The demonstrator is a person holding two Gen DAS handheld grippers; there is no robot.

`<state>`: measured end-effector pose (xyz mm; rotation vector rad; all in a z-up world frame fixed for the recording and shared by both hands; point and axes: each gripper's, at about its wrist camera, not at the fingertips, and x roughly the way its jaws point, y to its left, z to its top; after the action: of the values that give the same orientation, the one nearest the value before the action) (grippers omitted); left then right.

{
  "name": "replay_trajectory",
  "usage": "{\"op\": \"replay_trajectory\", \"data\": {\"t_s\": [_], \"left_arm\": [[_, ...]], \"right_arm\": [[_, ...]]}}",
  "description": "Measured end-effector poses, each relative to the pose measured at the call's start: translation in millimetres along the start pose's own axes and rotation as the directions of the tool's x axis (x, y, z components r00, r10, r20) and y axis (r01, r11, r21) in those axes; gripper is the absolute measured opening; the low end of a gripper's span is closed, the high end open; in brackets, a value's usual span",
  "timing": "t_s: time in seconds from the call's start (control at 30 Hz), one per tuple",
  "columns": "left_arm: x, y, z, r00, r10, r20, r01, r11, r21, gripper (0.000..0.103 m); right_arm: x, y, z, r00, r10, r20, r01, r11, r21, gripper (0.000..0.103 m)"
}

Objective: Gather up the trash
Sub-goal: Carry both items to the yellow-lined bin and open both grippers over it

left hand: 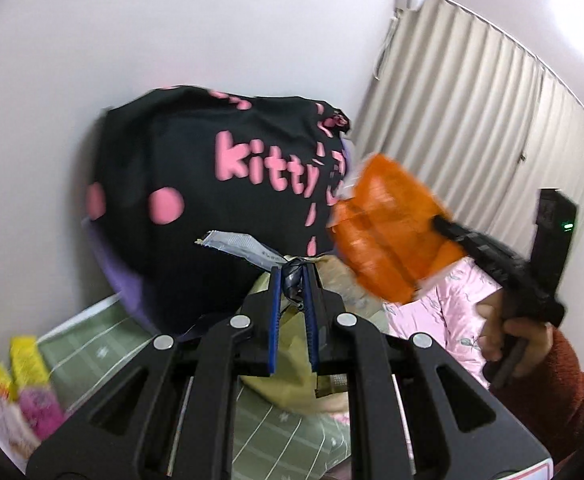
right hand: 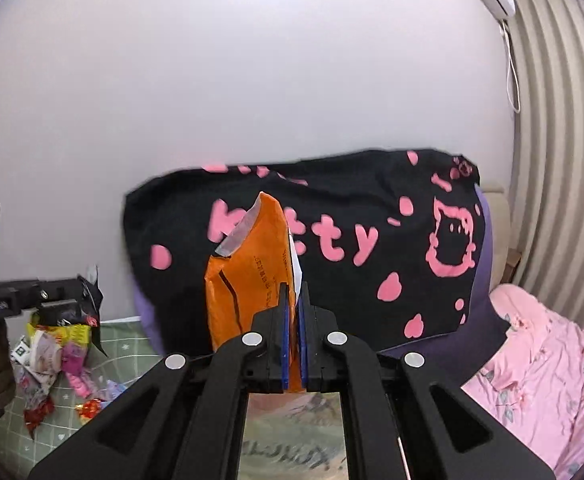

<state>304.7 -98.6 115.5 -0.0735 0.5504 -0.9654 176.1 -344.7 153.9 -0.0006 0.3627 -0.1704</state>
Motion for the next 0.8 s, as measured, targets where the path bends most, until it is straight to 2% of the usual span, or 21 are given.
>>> {"op": "replay_trajectory", "data": {"t_s": [0.1,0.17,0.3,0.43,0.5,0.63,0.7,0.8], "left_arm": [[40.1,-17.5,10.7,0.998,-0.036,-0.050,0.038,0.999,0.031,0.011],[66.2,-24.2,8.6,0.995,-0.052,-0.090,0.055,0.998,0.034,0.011],[147.3,-36.0,-14.1,0.970,-0.061,-0.235,0.069,0.997,0.029,0.011],[196.3,-54.3,-38.5,0.942,-0.036,-0.334,0.068,0.994,0.085,0.011],[209.7,-63.6,-46.9,0.930,-0.019,-0.366,0.070,0.990,0.126,0.011],[232.0,-60.4,-61.5,0.905,0.046,-0.423,0.032,0.984,0.177,0.010],[229.8,-54.0,-65.8,0.900,0.060,-0.432,0.020,0.984,0.177,0.010],[224.4,-43.6,-67.5,0.898,0.068,-0.434,0.003,0.987,0.160,0.010]], "right_arm": [[39.1,-9.4,-18.9,0.998,0.007,-0.065,-0.007,1.000,-0.001,0.004],[66.1,-15.2,-41.2,0.990,0.008,-0.138,-0.010,1.000,-0.013,0.004],[93.7,-26.6,-80.8,0.967,-0.001,-0.254,-0.009,0.999,-0.036,0.005],[93.2,-49.5,-103.1,0.947,-0.044,-0.318,0.026,0.998,-0.060,0.004],[91.6,-58.5,-104.6,0.946,-0.017,-0.323,0.006,0.999,-0.036,0.004],[89.1,-72.3,-99.9,0.947,0.140,-0.289,-0.116,0.988,0.100,0.004],[95.6,-69.7,-101.2,0.938,0.185,-0.292,-0.157,0.981,0.118,0.004],[105.9,-58.8,-104.9,0.927,0.198,-0.318,-0.179,0.980,0.089,0.004]]}}
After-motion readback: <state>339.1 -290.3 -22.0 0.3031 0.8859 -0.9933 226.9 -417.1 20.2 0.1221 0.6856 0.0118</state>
